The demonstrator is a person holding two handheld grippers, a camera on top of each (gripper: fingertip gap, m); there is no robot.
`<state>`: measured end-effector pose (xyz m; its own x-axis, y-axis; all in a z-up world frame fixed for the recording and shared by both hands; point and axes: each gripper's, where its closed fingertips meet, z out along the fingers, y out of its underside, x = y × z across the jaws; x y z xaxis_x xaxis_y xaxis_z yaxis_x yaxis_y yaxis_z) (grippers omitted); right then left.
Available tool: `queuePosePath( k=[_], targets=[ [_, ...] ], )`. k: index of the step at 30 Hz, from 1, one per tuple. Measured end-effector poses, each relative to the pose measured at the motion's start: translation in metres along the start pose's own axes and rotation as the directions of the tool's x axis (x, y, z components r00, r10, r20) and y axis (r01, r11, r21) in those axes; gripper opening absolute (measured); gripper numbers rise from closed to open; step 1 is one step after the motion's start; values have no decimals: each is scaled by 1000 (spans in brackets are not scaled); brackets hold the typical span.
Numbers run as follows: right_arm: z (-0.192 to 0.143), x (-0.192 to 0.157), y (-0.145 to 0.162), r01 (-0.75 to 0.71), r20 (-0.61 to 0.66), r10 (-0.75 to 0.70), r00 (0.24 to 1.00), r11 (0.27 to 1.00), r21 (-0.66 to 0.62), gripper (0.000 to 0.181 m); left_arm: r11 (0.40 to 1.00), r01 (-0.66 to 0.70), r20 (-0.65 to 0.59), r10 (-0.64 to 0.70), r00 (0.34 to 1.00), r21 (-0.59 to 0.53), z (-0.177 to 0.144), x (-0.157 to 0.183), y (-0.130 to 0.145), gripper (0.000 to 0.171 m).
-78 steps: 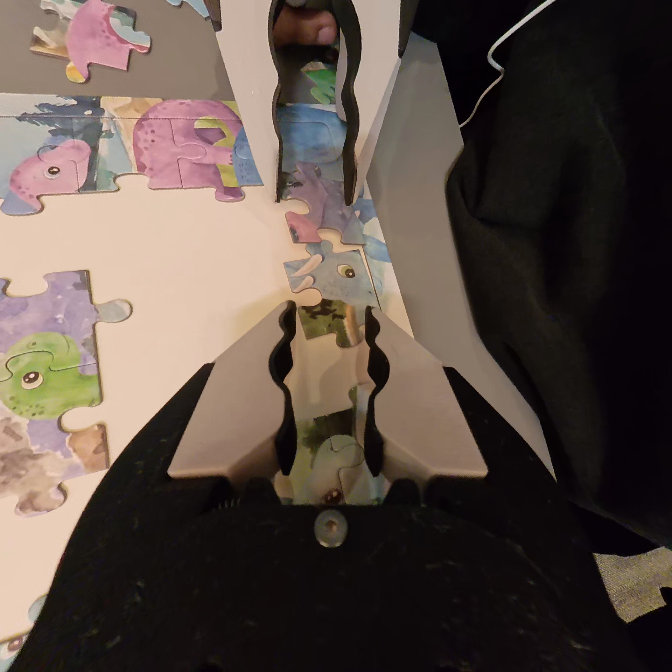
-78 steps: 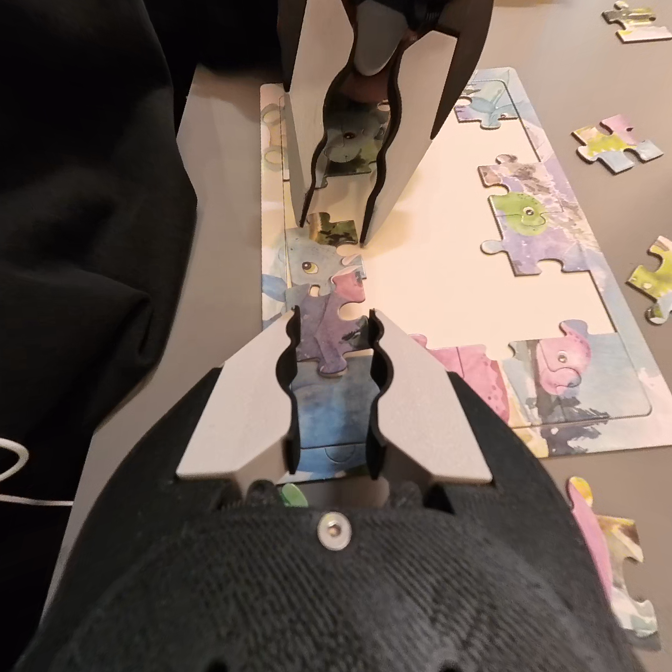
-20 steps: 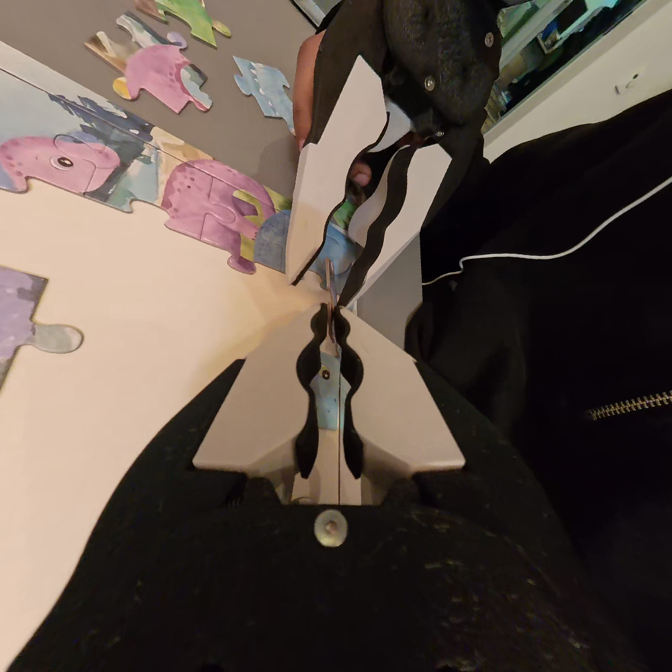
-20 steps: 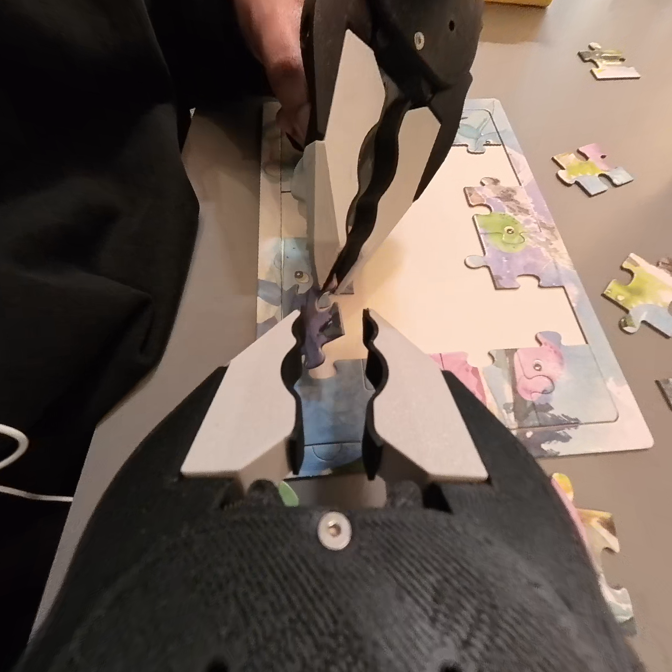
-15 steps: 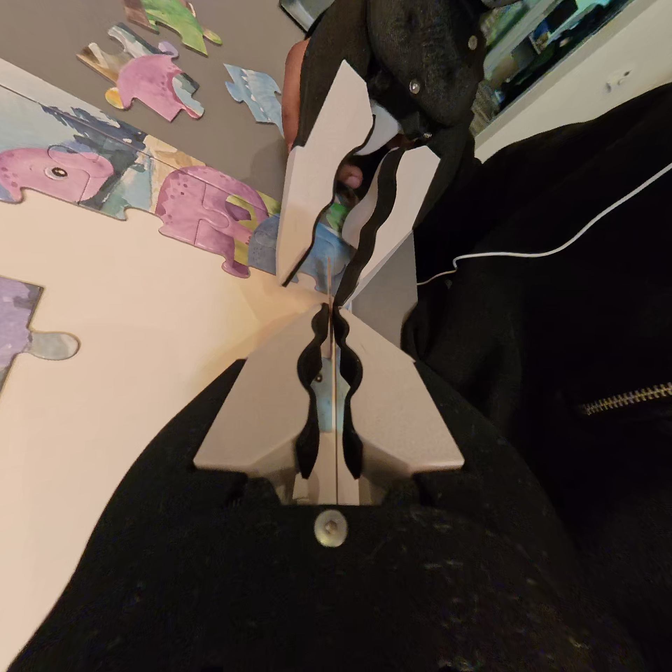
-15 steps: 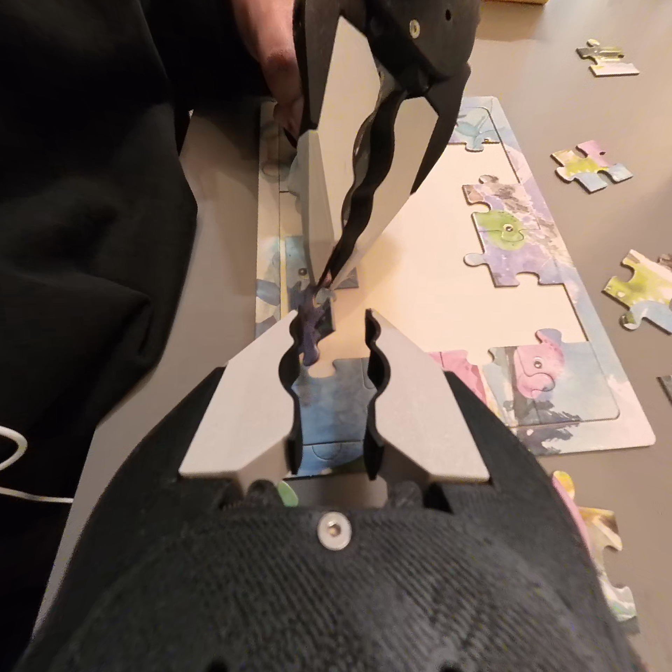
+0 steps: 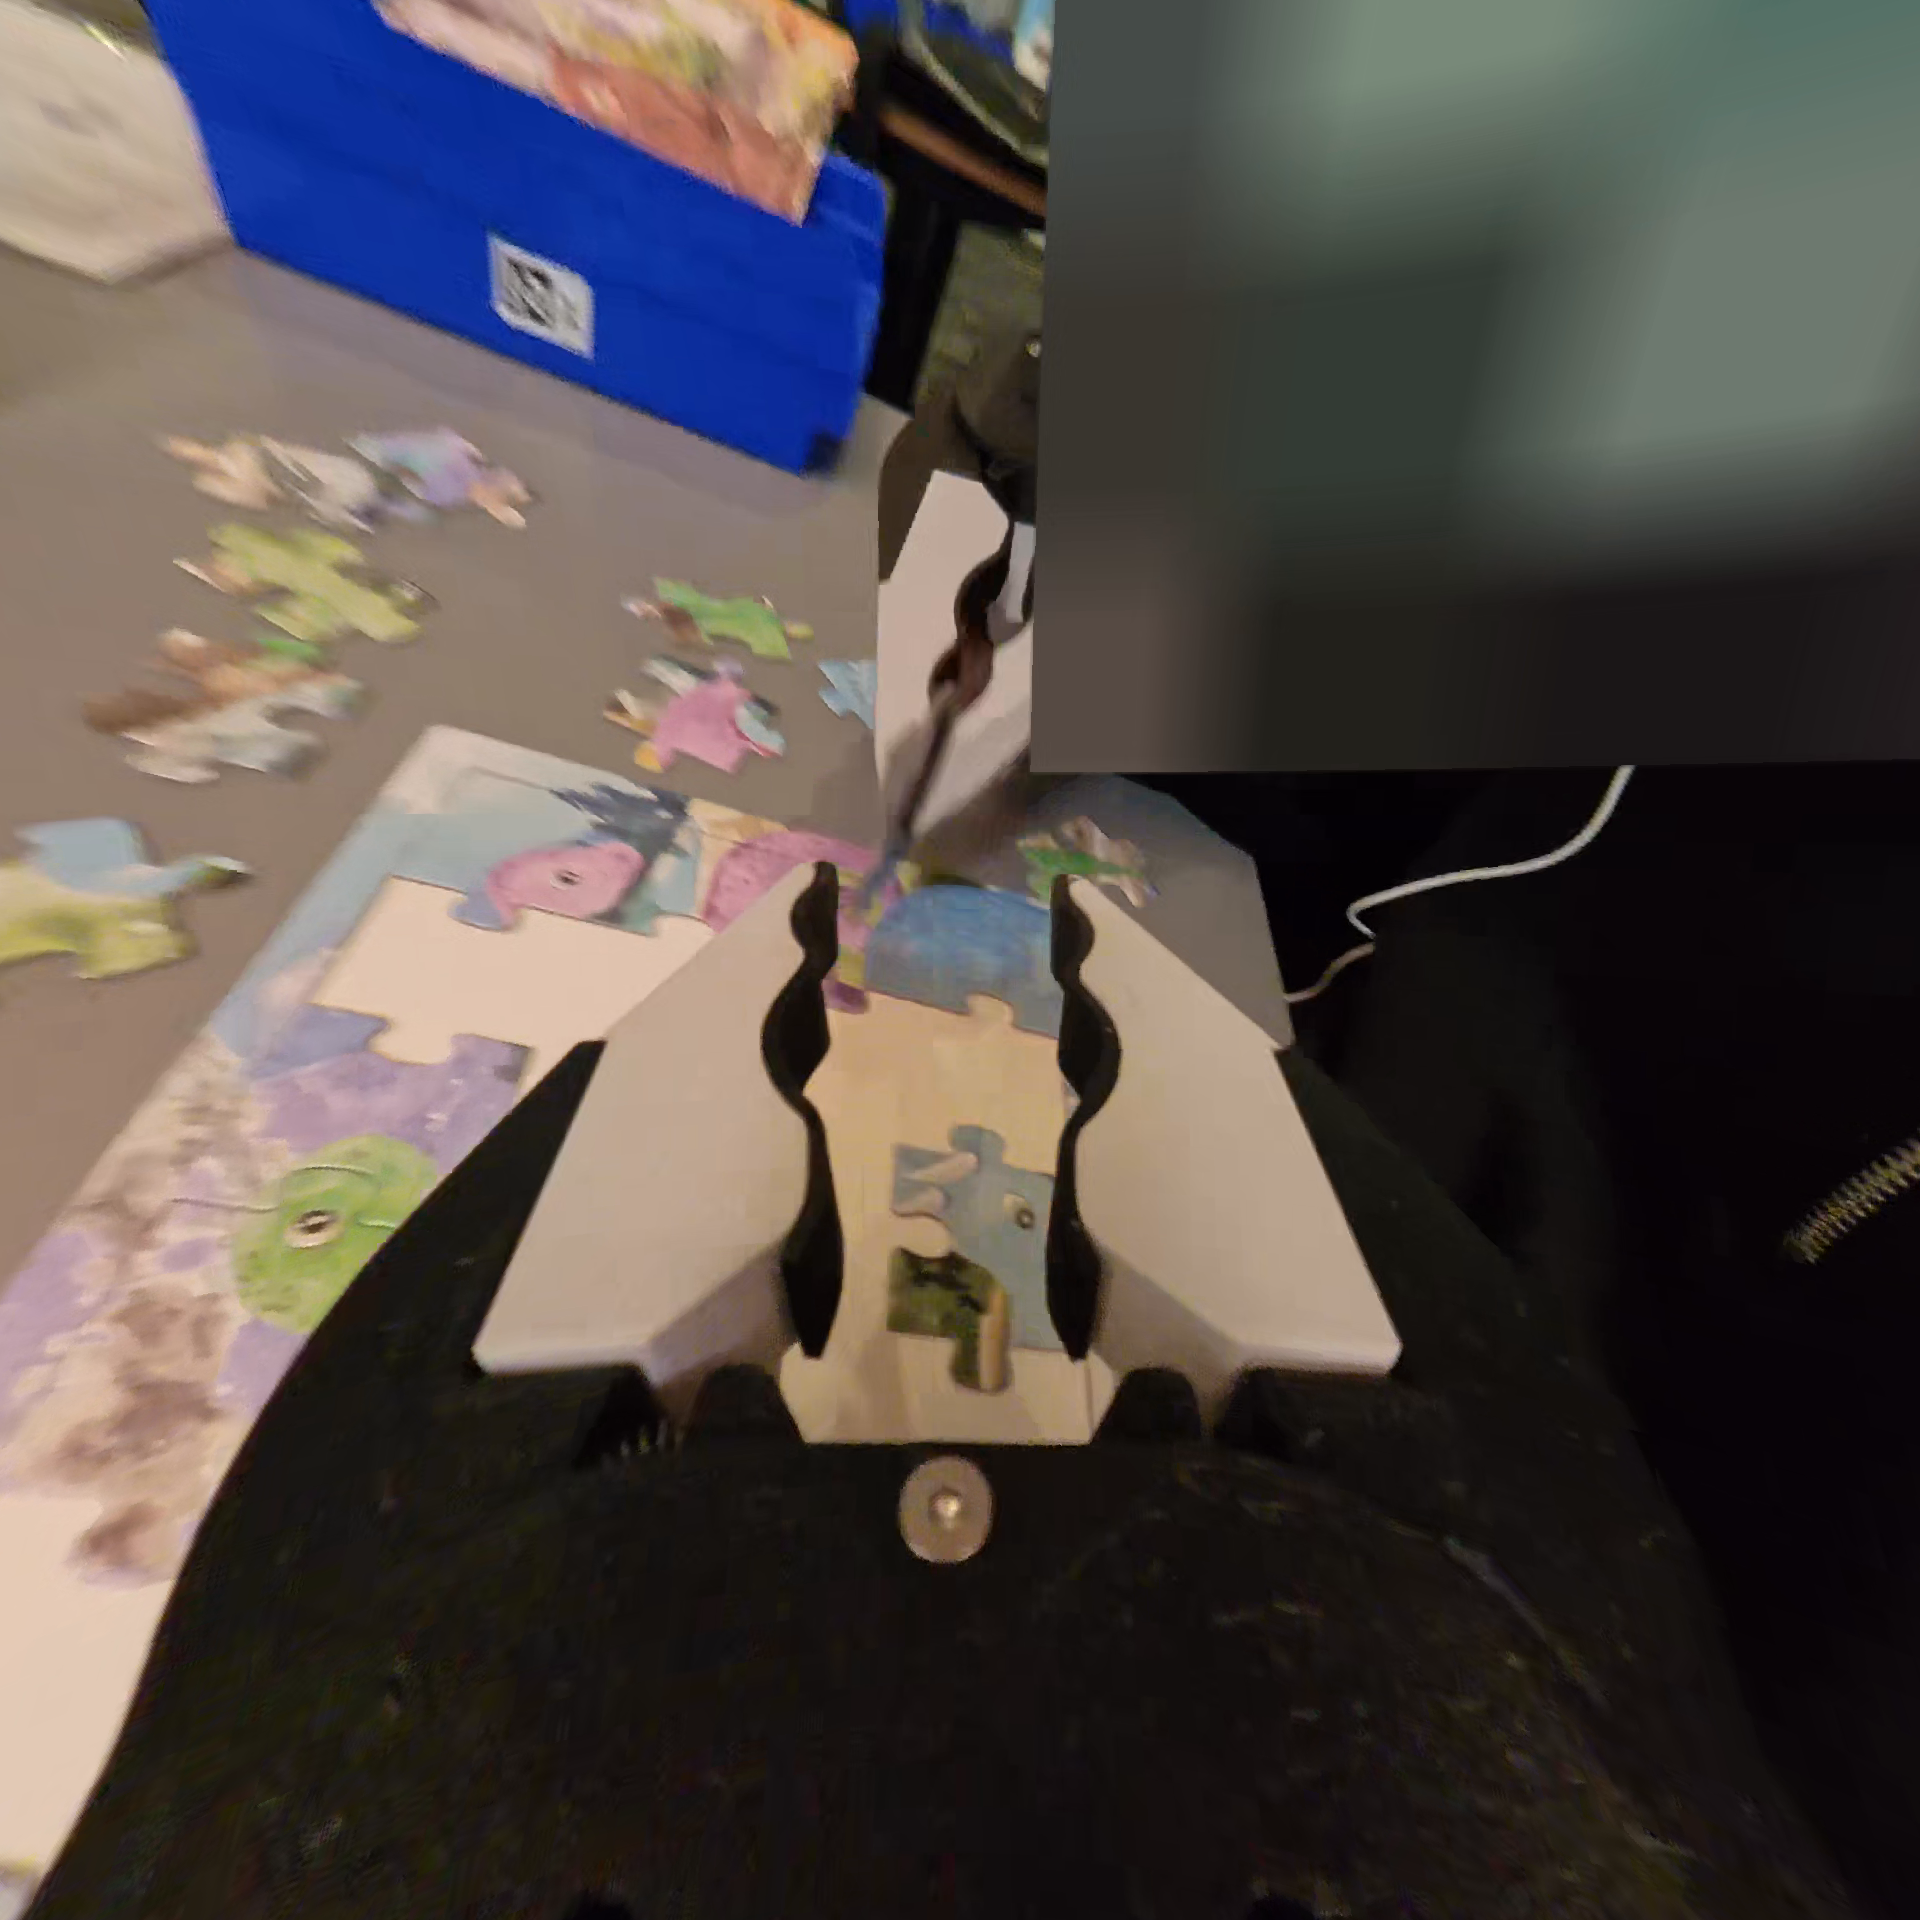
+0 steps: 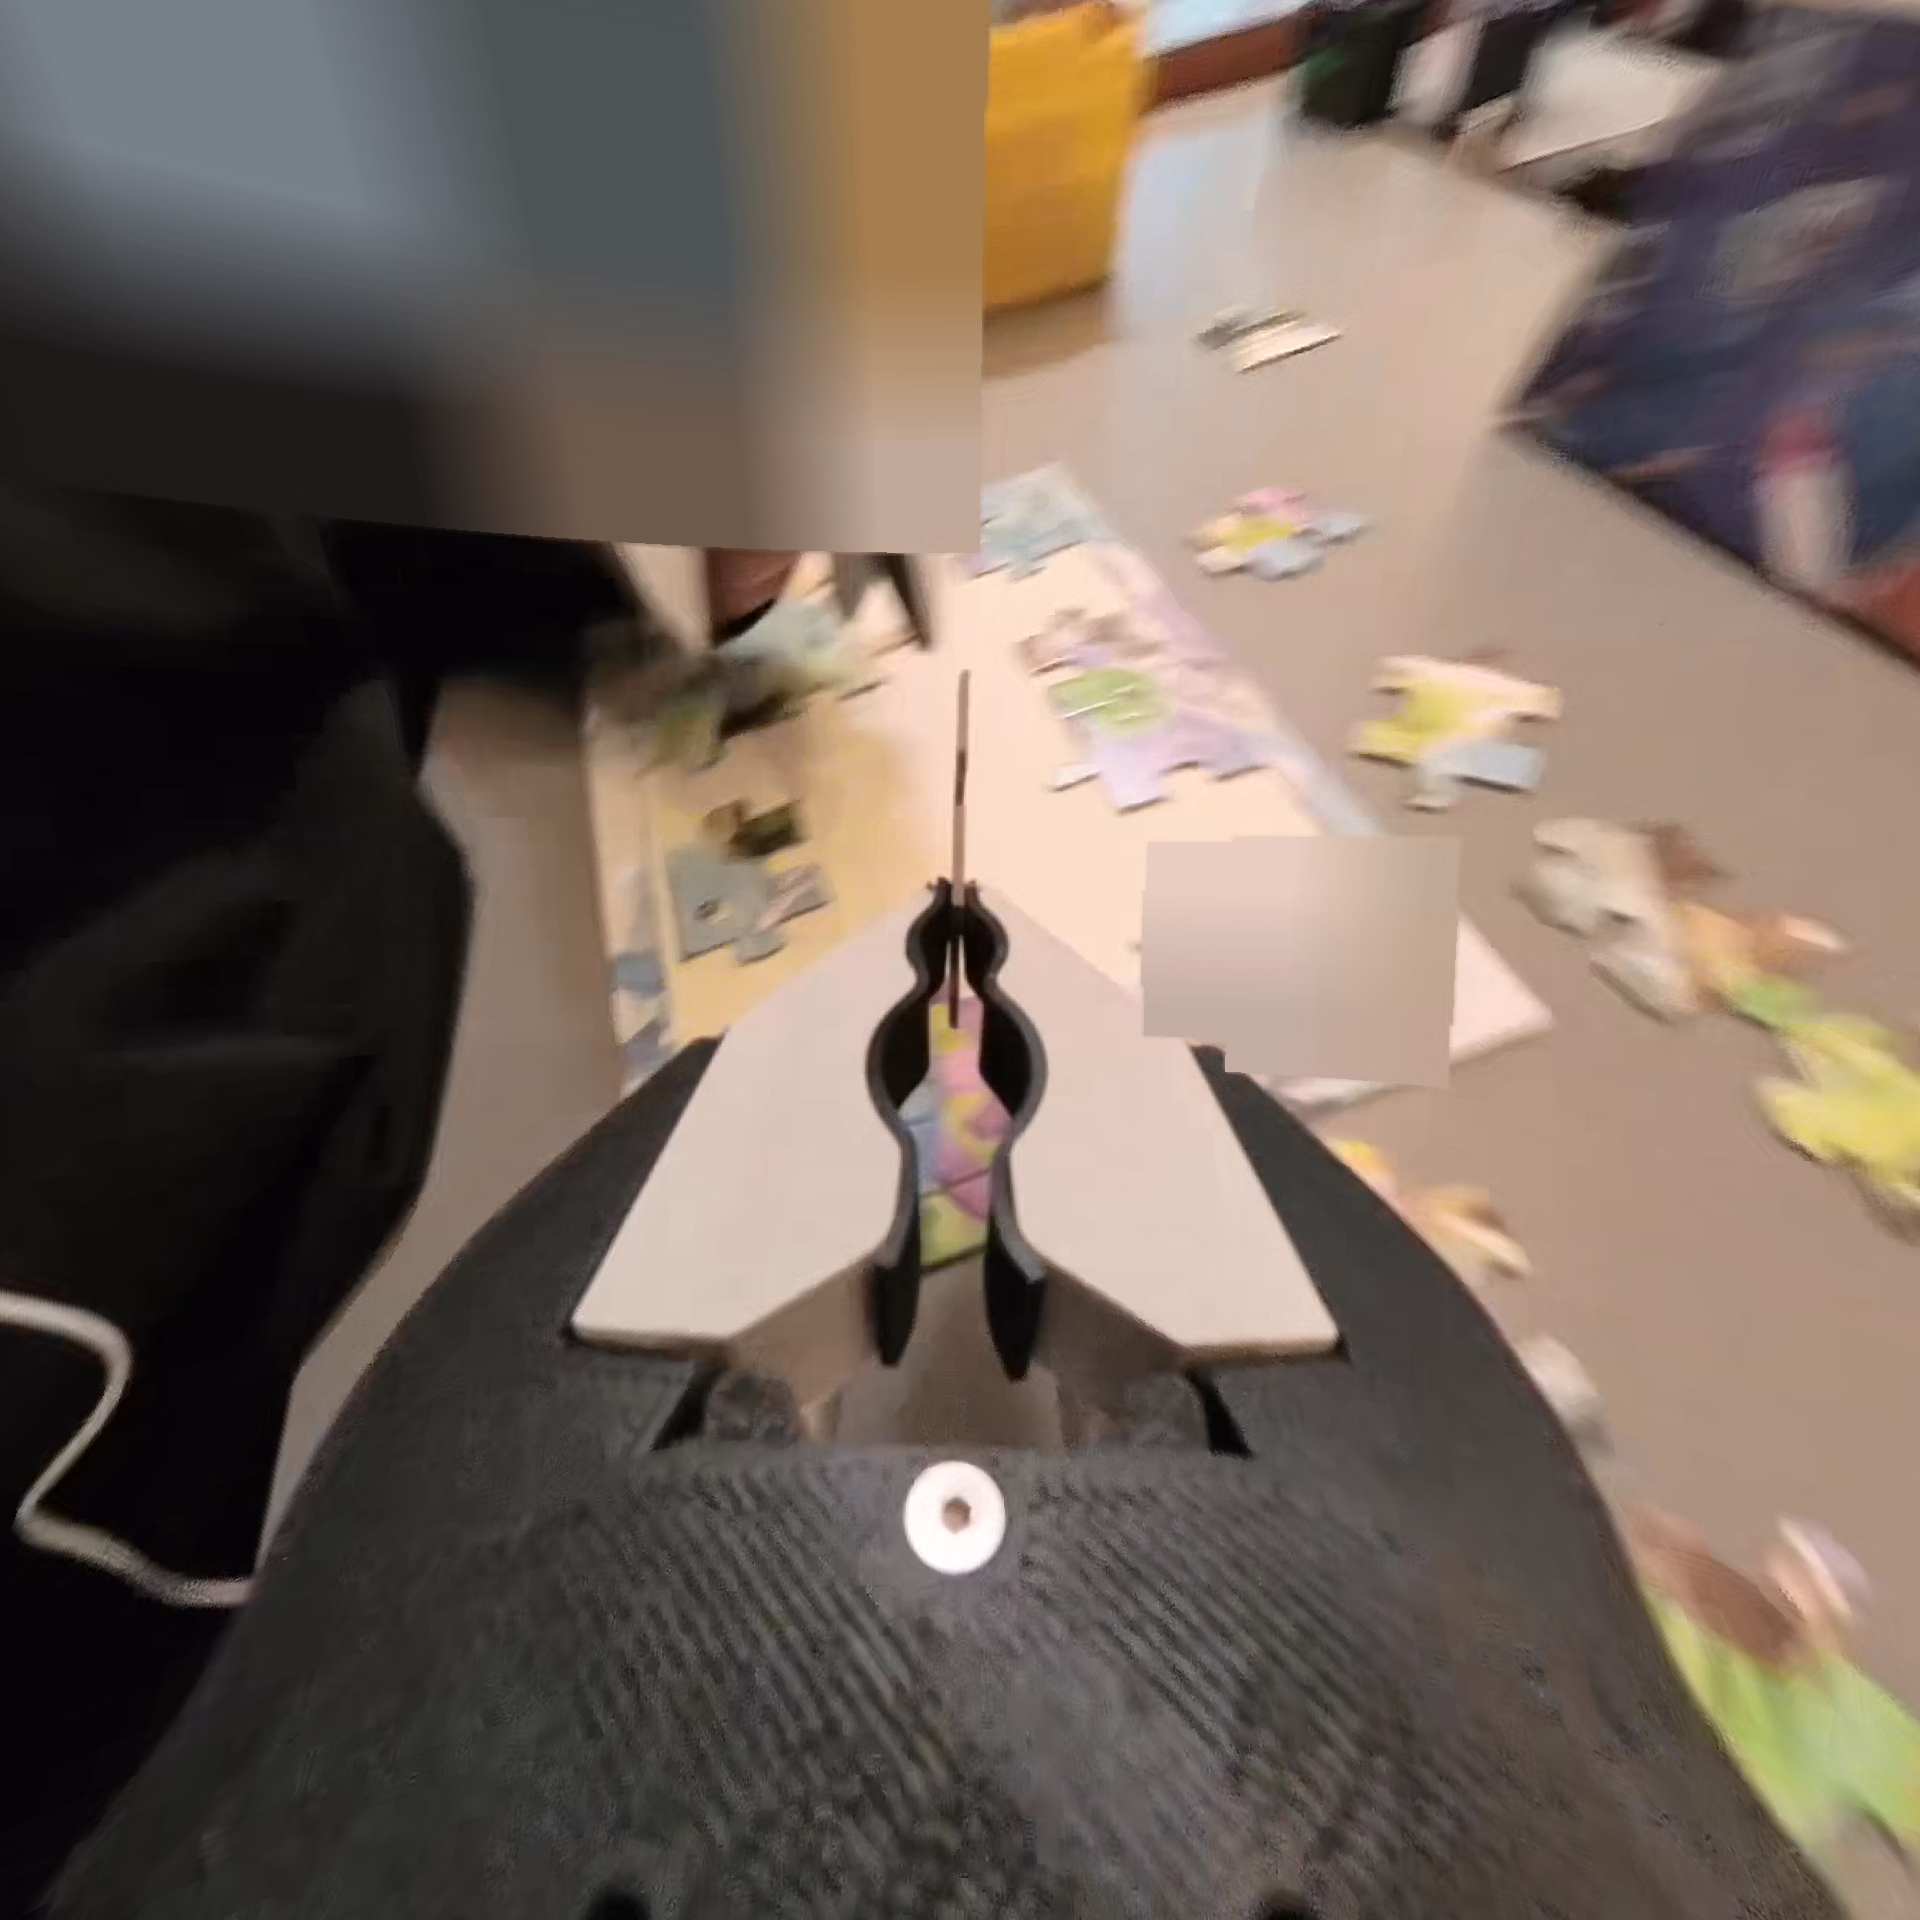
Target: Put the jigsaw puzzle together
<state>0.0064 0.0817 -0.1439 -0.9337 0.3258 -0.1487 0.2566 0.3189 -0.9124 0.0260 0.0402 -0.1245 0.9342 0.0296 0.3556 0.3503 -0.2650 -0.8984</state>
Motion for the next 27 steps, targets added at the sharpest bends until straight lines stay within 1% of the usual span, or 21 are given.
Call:
queuePosePath(
  k=[1,2,4,5,6,7,8,10,11,12,14,18,20,23,27],
  targets=[
    [-13,21,-7,-69,-75,74,994,995,71,0,1000,-13,24,12,1000,28,-4,-4,-4,40],
    [-29,45,-12,-147,-152,171,974,977,152,0,999,-20,40,18,999,48,-8,-7,-8,40],
    [-65,91,-7,-302,-257,387,885,900,314,0,997,-19,48,16,999,69,-11,-9,-10,40],
    [-82,108,0,-361,-283,477,832,853,377,0,997,-15,43,12,999,72,-11,-9,-11,40],
    [-97,121,9,-395,-309,535,786,820,414,0,997,-11,38,8,999,71,-11,-8,-10,40],
    [-110,133,19,-406,-358,564,744,808,427,0,998,-9,36,7,999,66,-10,-8,-9,40],
    [-124,144,30,-400,-433,569,700,813,423,0,998,-10,38,8,999,59,-10,-9,-7,40],
    [-150,163,54,-394,-594,555,582,832,392,0,999,-22,42,20,999,45,-9,-8,-5,40],
    [-159,169,63,-411,-633,560,534,827,384,0,999,-32,48,30,998,42,-9,-8,-5,40],
    [-163,171,68,-430,-633,575,518,815,389,0,998,-43,56,41,998,41,-9,-9,-5,40],
    [-164,171,68,-456,-592,616,519,786,417,0,997,-65,68,62,996,40,-9,-9,-5,39],
    [-162,172,71,-453,-630,591,504,802,389,3,994,-100,94,96,991,36,-9,-10,-6,38],
    [-163,173,72,-445,-651,575,495,812,379,11,993,-113,101,109,989,31,-9,-11,-6,38],
    [-172,173,62,-363,-701,521,488,851,380,17,991,-134,109,130,985,27,-8,-10,-6,38],
    [-185,171,40,-191,-805,382,454,924,331,23,986,-163,131,158,979,22,-9,-12,-6,37]
  ],
)
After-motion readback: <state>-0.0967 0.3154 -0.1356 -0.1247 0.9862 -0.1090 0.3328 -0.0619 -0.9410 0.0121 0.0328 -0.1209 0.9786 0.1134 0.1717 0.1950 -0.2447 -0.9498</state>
